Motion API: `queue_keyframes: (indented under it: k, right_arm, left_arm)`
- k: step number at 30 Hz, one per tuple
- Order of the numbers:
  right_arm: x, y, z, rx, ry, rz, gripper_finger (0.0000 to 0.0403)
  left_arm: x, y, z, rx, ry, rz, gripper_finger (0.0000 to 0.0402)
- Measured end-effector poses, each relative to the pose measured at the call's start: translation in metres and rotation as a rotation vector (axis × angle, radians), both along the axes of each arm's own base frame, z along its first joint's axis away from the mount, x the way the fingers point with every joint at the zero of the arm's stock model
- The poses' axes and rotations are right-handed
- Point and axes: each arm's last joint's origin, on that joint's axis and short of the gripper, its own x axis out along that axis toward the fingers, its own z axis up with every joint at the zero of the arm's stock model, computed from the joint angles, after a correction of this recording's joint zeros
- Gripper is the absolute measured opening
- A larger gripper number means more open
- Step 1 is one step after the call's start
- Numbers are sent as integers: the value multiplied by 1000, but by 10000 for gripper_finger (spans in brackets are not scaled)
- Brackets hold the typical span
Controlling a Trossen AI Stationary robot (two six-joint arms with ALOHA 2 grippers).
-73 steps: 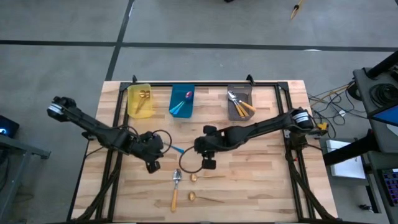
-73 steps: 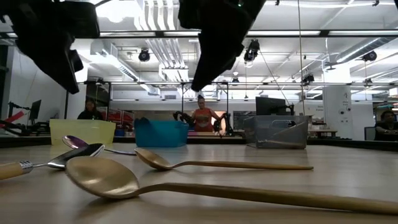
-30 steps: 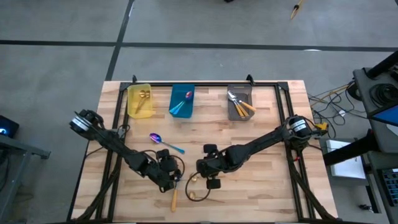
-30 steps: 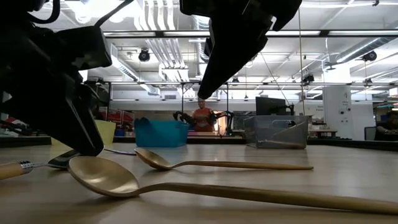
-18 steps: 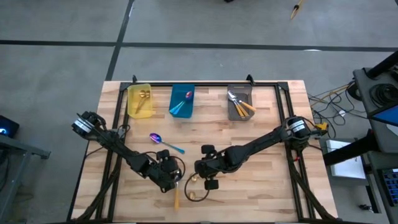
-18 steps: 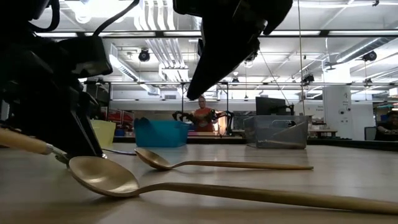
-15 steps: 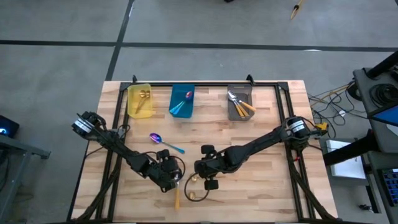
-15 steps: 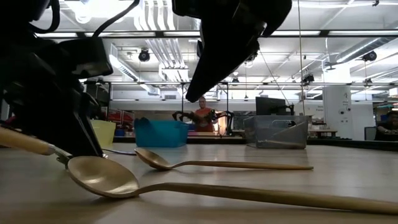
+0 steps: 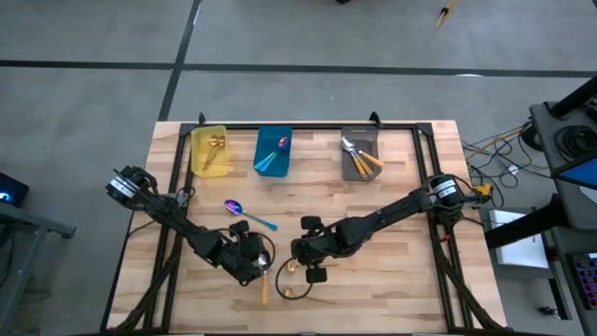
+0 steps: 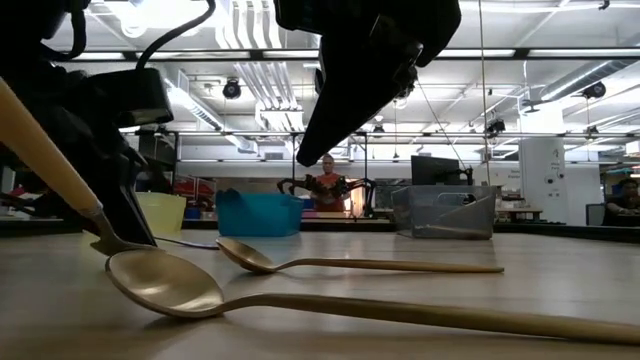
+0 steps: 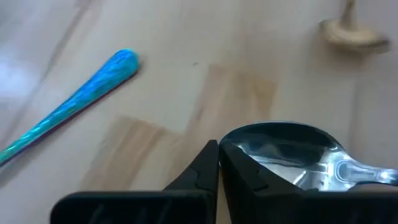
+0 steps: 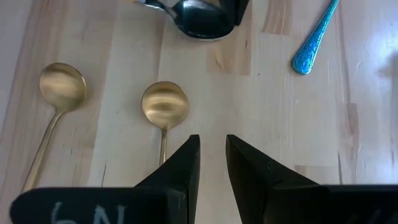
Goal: Sort silverware by color (type)
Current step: Put the yellow spoon into the black bin
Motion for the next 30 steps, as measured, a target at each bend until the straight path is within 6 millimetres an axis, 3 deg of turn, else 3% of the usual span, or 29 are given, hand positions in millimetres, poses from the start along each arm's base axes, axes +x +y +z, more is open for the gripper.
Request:
queue_keyframes:
  k: [18,24,30]
  right_arm:
    - [7,-13,2,-60,-46,-15,68]
    - [9,-16,3,-59,-63,-19,68]
    - [12,-16,5,-53,-98,-17,68]
  left_arm:
    - [-24,23,38,132,-62,193,0]
    - [-30,5,37,112,81,-132,0]
    - [-41,-18,29,50,139,-314,0]
